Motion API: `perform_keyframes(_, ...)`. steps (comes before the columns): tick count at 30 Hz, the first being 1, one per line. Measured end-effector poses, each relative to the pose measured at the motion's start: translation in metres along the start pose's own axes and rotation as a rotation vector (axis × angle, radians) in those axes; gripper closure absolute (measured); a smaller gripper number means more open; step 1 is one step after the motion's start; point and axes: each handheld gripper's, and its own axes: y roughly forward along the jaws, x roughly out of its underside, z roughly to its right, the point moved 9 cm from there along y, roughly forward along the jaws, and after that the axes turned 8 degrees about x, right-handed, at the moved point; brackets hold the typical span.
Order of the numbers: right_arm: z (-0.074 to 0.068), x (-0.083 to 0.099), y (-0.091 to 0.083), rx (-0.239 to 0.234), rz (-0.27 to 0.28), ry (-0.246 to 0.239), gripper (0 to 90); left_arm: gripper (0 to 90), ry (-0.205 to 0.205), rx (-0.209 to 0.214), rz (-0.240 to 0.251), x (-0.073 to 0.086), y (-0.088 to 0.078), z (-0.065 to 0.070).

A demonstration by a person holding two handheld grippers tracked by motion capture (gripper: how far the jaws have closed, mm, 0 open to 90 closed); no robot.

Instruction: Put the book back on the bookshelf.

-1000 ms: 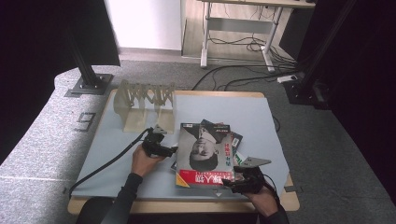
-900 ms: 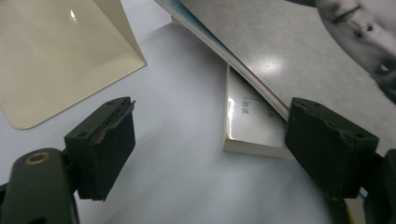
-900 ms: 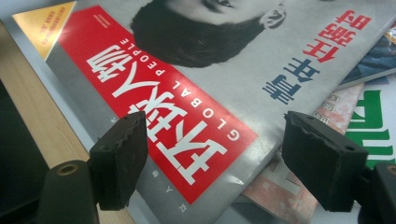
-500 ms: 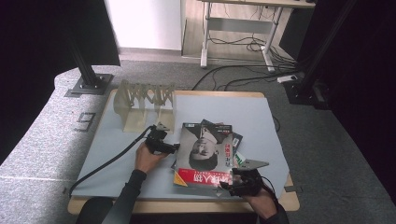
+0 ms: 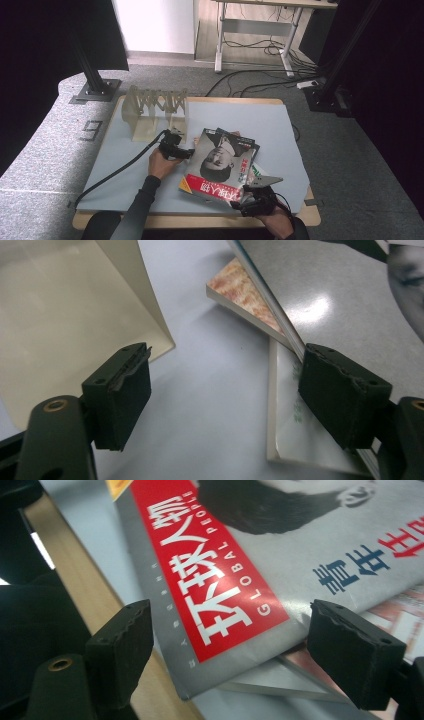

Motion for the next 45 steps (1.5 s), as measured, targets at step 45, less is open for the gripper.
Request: perform_keyframes(45,0.118,-0.073,0.07,0.18,0.008,-0.026,0.0,8.3,0.039,-0.076,-0.019,0.086,-0.052,0.013)
